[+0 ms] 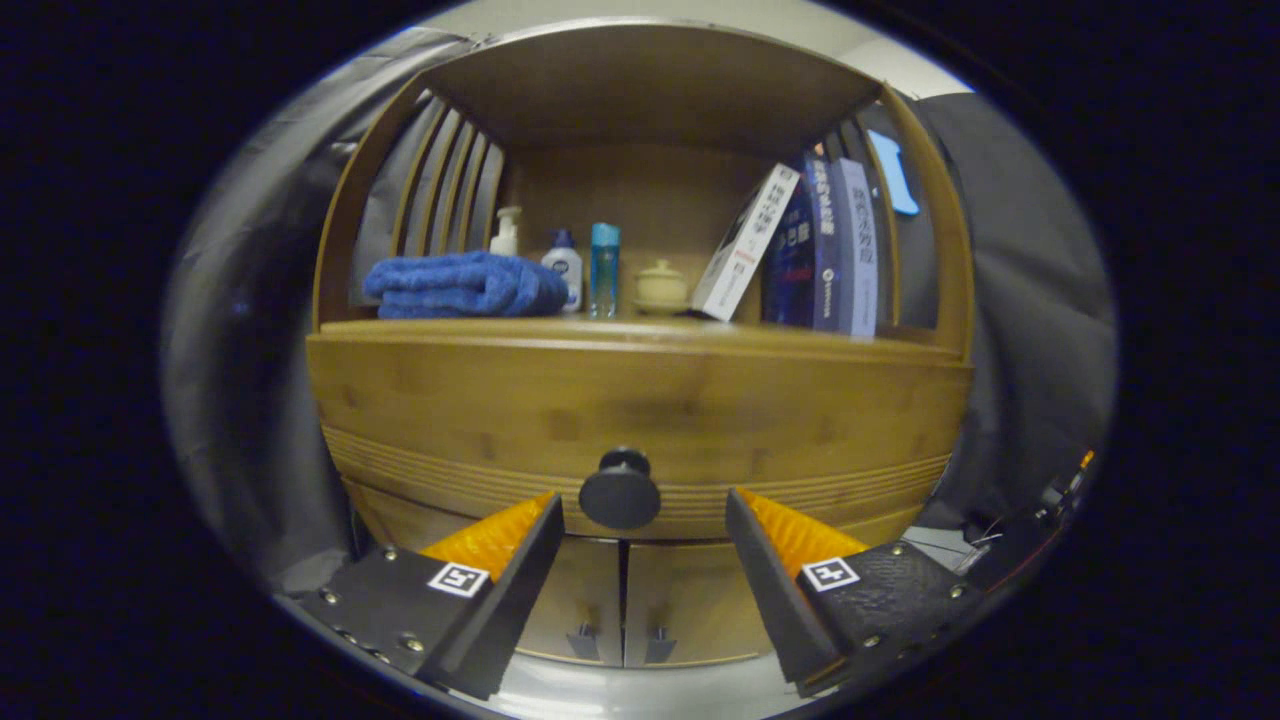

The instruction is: Pull open the drawer, take out the items inside it, and place them on the countertop above the cabinet.

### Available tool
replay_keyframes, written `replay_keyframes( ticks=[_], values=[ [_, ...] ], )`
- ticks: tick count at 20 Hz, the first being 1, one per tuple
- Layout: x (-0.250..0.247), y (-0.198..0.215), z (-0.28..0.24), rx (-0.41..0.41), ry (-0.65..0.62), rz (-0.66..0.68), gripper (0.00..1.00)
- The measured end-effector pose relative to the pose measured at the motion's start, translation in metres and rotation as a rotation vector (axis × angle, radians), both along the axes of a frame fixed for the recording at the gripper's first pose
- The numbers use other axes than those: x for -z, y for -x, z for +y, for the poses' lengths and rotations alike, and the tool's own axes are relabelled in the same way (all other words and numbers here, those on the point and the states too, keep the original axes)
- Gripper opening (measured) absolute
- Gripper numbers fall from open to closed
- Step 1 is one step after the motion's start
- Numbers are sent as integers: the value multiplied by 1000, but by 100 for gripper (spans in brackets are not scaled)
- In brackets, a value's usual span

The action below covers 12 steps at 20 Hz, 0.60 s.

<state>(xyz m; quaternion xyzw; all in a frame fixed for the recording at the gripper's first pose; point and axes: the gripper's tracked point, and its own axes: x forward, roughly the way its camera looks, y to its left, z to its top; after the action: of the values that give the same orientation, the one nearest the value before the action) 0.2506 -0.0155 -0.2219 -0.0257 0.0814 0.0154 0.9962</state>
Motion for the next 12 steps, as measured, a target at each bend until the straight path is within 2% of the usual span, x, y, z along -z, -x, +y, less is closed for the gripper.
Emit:
replay_keyframes(
  ticks=[4,9,12],
  values=[
    [-9,-20,11,-36,3,-76,54],
    [-17,-28,12,-14,-7,-92,54],
    [-21,-24,10,4,-8,-96,47]
  ],
)
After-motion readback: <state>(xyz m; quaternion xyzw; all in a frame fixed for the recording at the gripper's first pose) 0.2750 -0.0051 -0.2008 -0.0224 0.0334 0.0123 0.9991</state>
